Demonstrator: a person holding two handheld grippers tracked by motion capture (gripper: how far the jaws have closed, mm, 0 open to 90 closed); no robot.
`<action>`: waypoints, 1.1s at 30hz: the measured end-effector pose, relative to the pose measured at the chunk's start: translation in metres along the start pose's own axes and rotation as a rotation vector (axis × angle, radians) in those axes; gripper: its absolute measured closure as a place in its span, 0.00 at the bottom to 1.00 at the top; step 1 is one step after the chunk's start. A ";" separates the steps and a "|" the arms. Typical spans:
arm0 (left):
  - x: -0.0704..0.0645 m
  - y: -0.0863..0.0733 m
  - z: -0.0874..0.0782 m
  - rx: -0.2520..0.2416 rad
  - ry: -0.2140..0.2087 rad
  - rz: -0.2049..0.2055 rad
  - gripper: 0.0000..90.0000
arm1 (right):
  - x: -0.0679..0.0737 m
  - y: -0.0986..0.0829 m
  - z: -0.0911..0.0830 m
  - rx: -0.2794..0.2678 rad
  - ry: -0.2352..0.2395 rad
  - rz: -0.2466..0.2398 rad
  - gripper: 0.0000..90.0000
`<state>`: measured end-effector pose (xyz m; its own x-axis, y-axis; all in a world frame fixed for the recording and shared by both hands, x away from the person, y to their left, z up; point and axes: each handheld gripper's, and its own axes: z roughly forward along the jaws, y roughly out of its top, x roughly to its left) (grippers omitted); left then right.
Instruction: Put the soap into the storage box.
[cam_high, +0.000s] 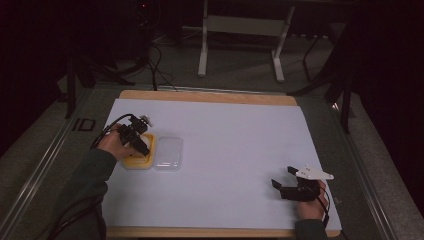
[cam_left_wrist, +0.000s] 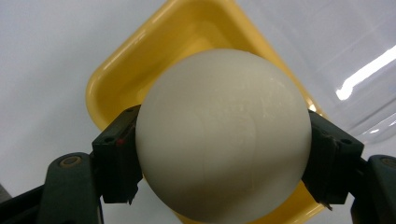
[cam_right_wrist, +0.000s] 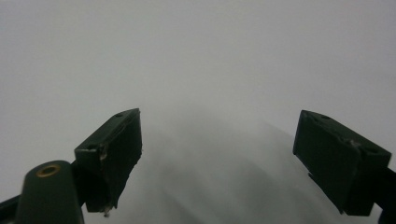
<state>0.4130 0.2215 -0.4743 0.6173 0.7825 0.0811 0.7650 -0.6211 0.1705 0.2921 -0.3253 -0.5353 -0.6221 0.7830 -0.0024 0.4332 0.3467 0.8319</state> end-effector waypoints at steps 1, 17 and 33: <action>0.000 -0.001 0.001 0.000 -0.002 0.005 0.29 | 0.000 0.000 0.000 0.000 0.000 -0.001 0.17; 0.000 -0.002 0.018 0.035 -0.036 0.059 0.28 | 0.000 0.000 0.000 0.001 -0.002 -0.003 0.17; 0.003 -0.011 0.013 -0.027 -0.077 0.092 0.20 | 0.001 0.000 0.001 0.007 -0.006 -0.013 0.17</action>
<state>0.4086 0.2303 -0.4883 0.6975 0.7162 0.0221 0.7000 -0.6876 0.1928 0.2918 -0.3239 -0.5355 -0.6241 0.7812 -0.0163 0.4299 0.3608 0.8277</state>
